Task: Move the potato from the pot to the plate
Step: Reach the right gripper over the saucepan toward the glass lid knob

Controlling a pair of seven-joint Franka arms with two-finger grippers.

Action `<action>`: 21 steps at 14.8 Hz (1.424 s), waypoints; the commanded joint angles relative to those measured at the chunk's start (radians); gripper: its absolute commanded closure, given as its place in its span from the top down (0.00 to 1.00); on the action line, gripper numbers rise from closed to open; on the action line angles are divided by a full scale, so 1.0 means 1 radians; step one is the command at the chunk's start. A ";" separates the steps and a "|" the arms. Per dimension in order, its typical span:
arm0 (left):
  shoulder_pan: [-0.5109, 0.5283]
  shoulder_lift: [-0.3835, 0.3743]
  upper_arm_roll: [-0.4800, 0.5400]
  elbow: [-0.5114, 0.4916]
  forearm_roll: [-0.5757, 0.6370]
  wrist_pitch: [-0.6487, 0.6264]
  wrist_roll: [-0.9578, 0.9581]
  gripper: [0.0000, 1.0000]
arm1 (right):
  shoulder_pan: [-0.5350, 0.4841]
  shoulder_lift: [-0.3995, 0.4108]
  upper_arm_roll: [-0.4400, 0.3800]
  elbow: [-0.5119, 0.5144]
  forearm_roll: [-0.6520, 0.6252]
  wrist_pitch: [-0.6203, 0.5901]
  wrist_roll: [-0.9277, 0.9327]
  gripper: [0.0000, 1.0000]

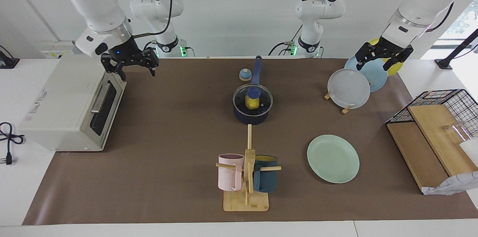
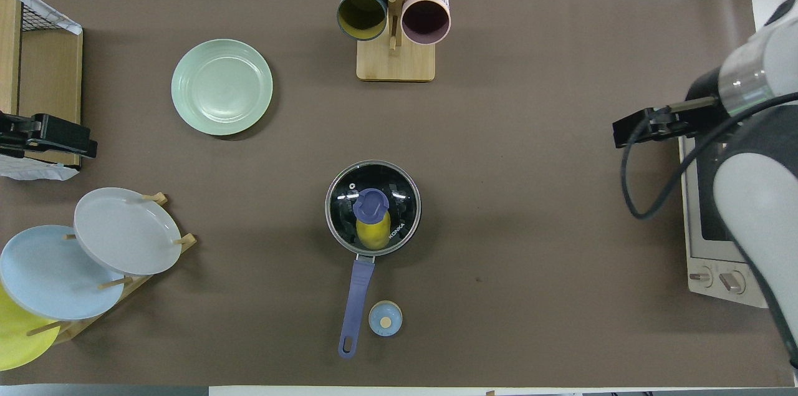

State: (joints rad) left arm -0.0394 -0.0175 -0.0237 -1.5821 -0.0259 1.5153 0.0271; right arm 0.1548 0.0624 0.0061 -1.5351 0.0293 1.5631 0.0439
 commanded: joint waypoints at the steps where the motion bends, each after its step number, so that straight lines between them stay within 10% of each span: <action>1: 0.010 -0.022 -0.008 -0.016 0.012 -0.010 -0.004 1.00 | 0.107 0.137 0.015 0.163 0.015 -0.048 0.132 1.00; 11: 0.010 -0.022 -0.008 -0.016 0.012 -0.010 -0.004 1.00 | 0.535 0.371 0.022 0.225 -0.070 0.169 0.540 1.00; 21: 0.010 -0.022 -0.008 -0.016 0.012 -0.010 -0.004 1.00 | 0.545 0.312 0.023 -0.048 -0.083 0.419 0.567 1.00</action>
State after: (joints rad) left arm -0.0394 -0.0175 -0.0237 -1.5821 -0.0259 1.5153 0.0271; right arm 0.7095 0.4290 0.0203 -1.4968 -0.0454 1.9399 0.6067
